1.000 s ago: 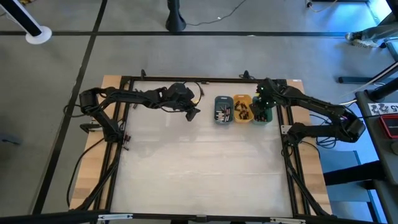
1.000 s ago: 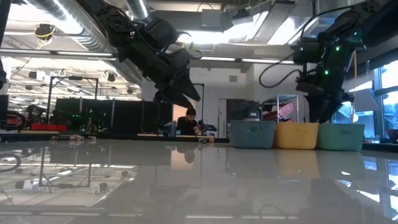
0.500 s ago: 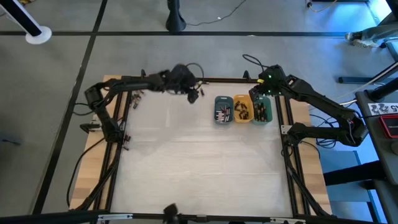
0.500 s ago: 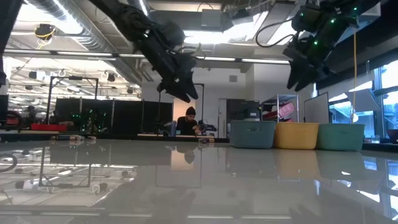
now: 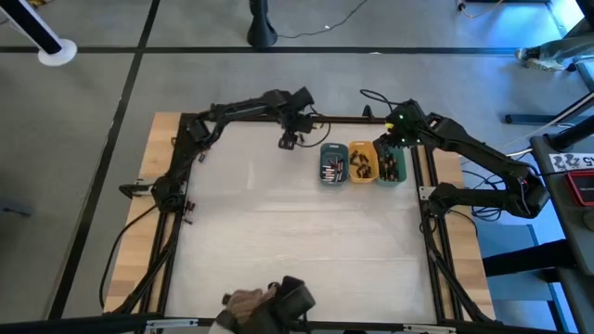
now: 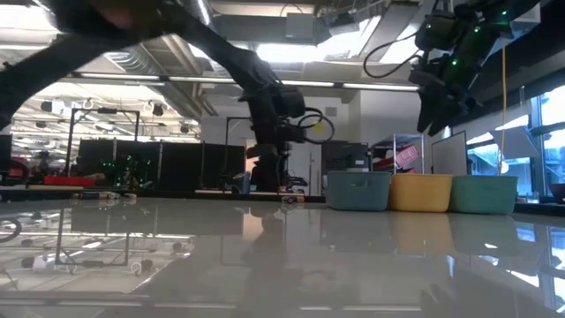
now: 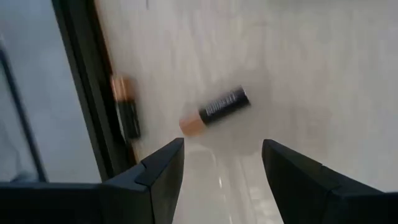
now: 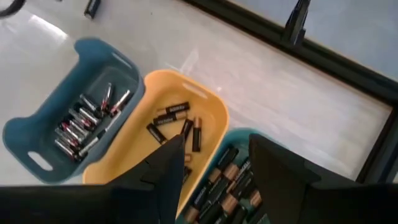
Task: Sort batteries
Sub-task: Put the black battery into the green bin
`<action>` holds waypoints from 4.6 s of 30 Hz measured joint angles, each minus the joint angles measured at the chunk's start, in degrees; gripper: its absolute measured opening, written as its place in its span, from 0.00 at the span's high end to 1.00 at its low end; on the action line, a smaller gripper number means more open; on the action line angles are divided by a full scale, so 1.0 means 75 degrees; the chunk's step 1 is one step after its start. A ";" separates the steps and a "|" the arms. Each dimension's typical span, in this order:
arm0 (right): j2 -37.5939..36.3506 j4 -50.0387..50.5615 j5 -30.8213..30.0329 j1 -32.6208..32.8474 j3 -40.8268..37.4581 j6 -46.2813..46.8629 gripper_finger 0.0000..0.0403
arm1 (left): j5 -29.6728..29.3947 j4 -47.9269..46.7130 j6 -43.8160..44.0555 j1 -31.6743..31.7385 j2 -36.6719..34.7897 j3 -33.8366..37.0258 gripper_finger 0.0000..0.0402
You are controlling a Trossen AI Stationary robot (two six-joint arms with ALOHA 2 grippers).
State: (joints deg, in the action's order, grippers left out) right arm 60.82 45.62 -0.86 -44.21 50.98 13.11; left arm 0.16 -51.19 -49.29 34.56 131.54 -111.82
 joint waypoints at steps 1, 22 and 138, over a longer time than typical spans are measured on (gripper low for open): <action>0.0000 0.0053 0.0003 0.0000 0.0000 0.0001 0.55 | 0.0151 -0.0194 -0.0140 0.0050 0.0178 -0.0339 0.48; 0.0003 0.0556 -0.0044 -0.0003 -0.0009 -0.0191 0.55 | -0.0122 -0.0377 -0.2166 -0.0158 0.1120 -0.1045 0.57; 0.0613 0.0099 0.0874 -0.0241 -0.1394 -0.0782 0.89 | 0.1029 0.0662 0.3918 0.0107 -0.0897 0.0111 0.52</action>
State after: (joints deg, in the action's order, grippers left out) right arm 65.41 46.37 5.69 -46.01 40.53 7.25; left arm 7.88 -46.22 -19.90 35.37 124.81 -110.99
